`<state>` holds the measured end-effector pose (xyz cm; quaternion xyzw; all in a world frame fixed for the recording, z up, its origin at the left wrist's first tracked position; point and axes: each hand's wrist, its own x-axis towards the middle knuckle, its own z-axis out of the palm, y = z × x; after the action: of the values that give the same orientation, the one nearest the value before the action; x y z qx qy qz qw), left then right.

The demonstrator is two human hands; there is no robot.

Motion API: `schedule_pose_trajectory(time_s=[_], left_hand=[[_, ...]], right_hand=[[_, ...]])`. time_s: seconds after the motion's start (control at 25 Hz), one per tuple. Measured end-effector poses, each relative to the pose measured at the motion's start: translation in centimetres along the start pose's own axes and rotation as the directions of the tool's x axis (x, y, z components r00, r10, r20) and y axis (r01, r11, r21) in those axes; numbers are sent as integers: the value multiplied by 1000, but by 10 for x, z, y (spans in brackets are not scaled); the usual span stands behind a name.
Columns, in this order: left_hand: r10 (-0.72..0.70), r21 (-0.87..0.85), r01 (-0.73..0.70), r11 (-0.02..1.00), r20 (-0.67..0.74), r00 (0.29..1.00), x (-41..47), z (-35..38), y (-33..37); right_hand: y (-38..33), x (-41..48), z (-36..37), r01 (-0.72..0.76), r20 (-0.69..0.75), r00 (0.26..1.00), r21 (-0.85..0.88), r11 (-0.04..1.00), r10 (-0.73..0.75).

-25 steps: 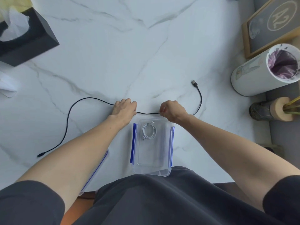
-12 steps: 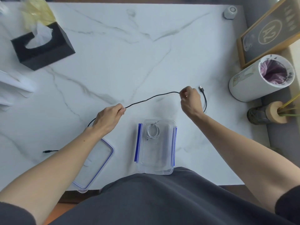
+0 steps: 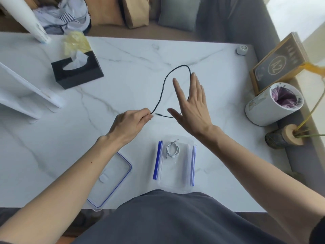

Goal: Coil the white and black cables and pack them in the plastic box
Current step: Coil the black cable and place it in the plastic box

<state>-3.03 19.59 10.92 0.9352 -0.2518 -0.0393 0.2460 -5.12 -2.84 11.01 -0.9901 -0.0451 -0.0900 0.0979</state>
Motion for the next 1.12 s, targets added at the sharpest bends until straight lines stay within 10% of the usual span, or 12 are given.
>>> schedule_pose_trajectory(time_s=[0.48, 0.76, 0.96, 1.12], left_hand=[[79, -69, -93, 993, -189, 979, -9, -55, 31], [-46, -291, -24, 956, -232, 972, -27, -75, 16], [-129, -311, 46, 949, -249, 960, -42, -81, -5], [-126, -327, 36, 944, -259, 958, -44, -89, -6]], right_hand=[[-51, 5, -38, 299, -137, 945, 0, 954, -296], [-35, 18, -77, -41, -105, 991, 338, 940, 81], [0, 40, -83, -351, -30, 861, 689, 634, 508], [-2, 34, -81, -242, -13, 962, 409, 880, 271]])
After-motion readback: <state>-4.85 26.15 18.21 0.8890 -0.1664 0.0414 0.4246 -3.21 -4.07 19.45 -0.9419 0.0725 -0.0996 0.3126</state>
